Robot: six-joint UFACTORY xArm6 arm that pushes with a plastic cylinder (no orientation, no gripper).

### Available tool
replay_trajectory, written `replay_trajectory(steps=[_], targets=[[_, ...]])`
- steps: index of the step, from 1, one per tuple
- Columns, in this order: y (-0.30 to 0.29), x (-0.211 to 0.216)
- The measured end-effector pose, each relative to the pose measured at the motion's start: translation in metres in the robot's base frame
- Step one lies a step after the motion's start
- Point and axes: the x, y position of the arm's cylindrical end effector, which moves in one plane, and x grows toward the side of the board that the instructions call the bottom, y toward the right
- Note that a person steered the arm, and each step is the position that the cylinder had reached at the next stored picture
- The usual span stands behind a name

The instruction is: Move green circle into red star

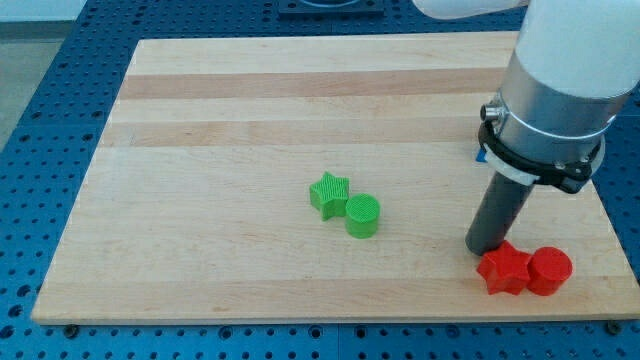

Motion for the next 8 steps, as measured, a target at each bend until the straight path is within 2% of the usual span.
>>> replay_trajectory(steps=[2, 6, 8], targets=[[-0.005, -0.006], [-0.108, -0.119], [-0.159, -0.128]])
